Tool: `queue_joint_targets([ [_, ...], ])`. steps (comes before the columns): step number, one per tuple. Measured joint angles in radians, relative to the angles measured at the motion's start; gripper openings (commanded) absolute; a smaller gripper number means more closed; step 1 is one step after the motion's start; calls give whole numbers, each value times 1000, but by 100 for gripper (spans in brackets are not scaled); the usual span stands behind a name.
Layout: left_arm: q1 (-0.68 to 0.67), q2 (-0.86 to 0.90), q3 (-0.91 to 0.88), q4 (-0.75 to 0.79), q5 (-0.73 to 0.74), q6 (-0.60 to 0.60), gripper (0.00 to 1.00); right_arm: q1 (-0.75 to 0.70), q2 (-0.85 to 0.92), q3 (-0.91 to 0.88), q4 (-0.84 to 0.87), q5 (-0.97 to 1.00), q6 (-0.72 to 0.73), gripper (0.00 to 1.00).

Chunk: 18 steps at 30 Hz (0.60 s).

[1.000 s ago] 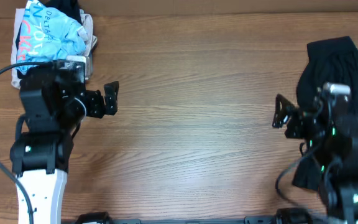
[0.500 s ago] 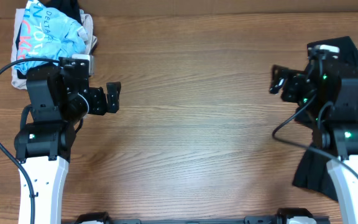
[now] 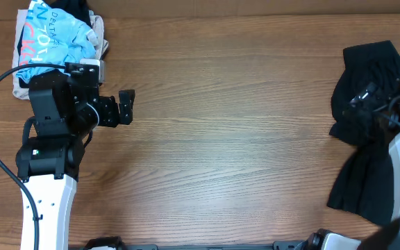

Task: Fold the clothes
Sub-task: 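Reach the right gripper to the black T-shirt and grasp it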

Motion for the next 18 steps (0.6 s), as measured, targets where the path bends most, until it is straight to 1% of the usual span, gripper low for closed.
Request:
queue_joint_targets([
  [5, 0, 35, 0, -9, 0, 0, 100, 0, 148, 1, 57, 0, -1, 87],
  [9, 0, 69, 0, -31, 0, 0, 100, 0, 244, 1, 91, 0, -1, 87],
  [16, 0, 112, 0, -55, 0, -19, 100, 0, 364, 1, 112, 0, -2, 87],
  [18, 0, 121, 0, -59, 0, -22, 100, 0, 386, 1, 113, 0, -1, 85],
])
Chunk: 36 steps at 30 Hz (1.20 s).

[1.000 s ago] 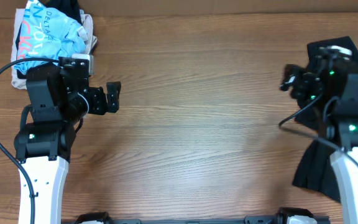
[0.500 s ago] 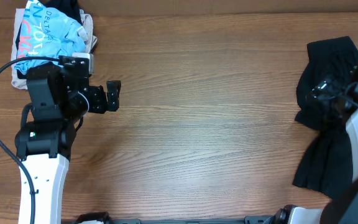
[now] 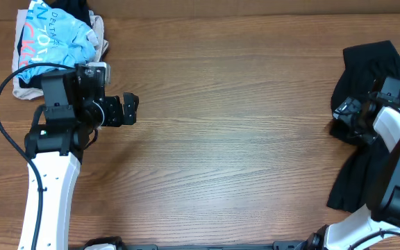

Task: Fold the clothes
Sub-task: 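Reach the right gripper to the black T-shirt and grasp it, then drag the black T-shirt with the right gripper to table center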

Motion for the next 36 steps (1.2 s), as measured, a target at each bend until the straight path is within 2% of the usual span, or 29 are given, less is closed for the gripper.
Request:
queue_joint_targets([
  [1, 0, 3, 0, -2, 0, 0, 100, 0, 6, 0, -1, 0, 0, 84],
  [3, 0, 11, 0, -2, 0, -3, 100, 0, 12, 0, -2, 0, 0, 72],
  [9, 0, 23, 0, -2, 0, -3, 100, 0, 12, -6, 8, 0, 4, 49],
  [15, 0, 42, 0, -2, 0, -4, 100, 0, 11, -44, 33, 2, 0, 7],
  [16, 0, 42, 0, -2, 0, -6, 100, 1, 11, -45, 33, 2, 2, 4],
  [21, 0, 42, 0, 33, 0, -30, 100, 28, 8, -44, 11, -12, 3, 4],
  [24, 0, 42, 0, 68, 0, -34, 100, 88, 7, -23, -69, -43, 2, 4],
  [31, 6, 42, 6, 133, -26, -37, 100, 335, 15, 157, -298, -171, -1, 4],
  [36, 8, 42, 6, 135, -95, -37, 100, 531, 15, 304, -325, -251, 16, 4],
])
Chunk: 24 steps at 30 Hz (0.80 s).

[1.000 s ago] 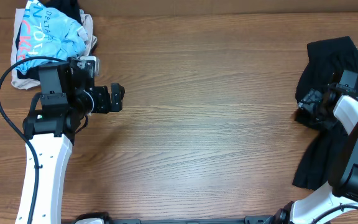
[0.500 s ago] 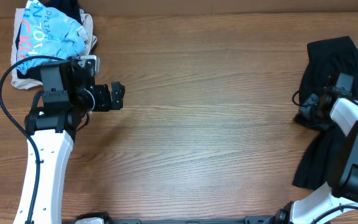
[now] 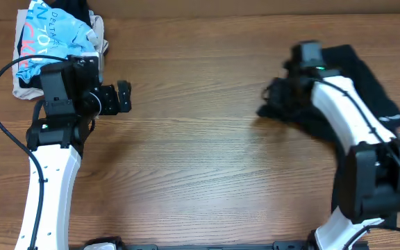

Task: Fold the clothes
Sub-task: 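Drag the black T-shirt with the right gripper to table center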

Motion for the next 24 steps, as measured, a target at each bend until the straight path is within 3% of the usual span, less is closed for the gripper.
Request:
queue_joint_targets([
  [5, 37, 0, 0, 3, -50, 0, 100, 259, 0, 29, 50, -53, 59, 4],
  [6, 49, 0, 0, 5, -56, 0, 100, 315, 0, 29, 58, -61, 70, 8],
  [8, 74, 0, 0, 6, -64, 0, 100, 421, 0, 30, 73, -83, 87, 26],
  [12, 112, 0, 1, 6, -72, 0, 100, 563, 1, 67, 24, -135, 103, 42],
  [18, 113, 0, 1, -6, -75, 2, 100, 544, -1, 223, -148, -128, 112, 70],
  [24, 56, 0, 4, -76, -17, 48, 99, 352, -7, 288, -243, 8, 114, 73],
])
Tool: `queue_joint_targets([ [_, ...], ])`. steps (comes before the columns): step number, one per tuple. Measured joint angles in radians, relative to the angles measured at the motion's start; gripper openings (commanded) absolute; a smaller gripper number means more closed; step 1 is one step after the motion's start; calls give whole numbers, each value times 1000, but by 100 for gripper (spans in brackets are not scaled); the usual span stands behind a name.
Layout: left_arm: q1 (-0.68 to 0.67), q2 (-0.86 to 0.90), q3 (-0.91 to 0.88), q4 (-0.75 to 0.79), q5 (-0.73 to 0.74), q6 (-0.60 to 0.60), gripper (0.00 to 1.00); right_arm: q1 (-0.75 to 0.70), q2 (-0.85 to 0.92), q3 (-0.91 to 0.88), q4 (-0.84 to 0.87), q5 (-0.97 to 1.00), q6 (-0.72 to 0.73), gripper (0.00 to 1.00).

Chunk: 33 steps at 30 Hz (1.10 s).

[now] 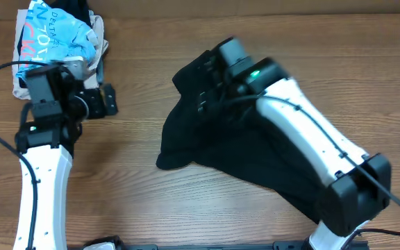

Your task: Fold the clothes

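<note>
A black garment [255,160] lies crumpled across the middle of the table and trails toward the front right under my right arm. At its upper left bunch sits my right gripper [201,94], shut on the cloth, its fingers mostly buried in the dark folds. At the left my left gripper [108,101] hovers over bare wood and looks open with nothing in it. It points right, just below a pile of clothes.
The pile at the back left corner has a light blue printed shirt [54,38] on top, with beige and black pieces beneath. The wooden table [151,208] shows between the two arms. A black cable loops off the left arm.
My right gripper has moved from the back right to the table's middle, and the black garment has come with it. My left gripper has drawn back slightly to the left.
At first the black garment lay at the right edge with my right gripper over it. Then the gripper sat low on the cloth. After that it held the garment at the back right, and now the garment is spread at the centre. My left arm stayed near the pile.
</note>
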Motion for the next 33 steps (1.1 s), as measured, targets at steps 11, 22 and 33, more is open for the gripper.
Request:
queue_joint_targets([
  [11, -285, 127, 6, -188, 54, 87, 76, -359, 1, -81, -5, 84, -12, 74],
  [22, -409, 374, 8, -217, 55, 95, 39, -412, 3, -397, 283, 84, -3, 70],
  [33, -415, 513, 8, -213, 55, 95, 4, -413, 3, -583, 594, 56, 0, 50],
])
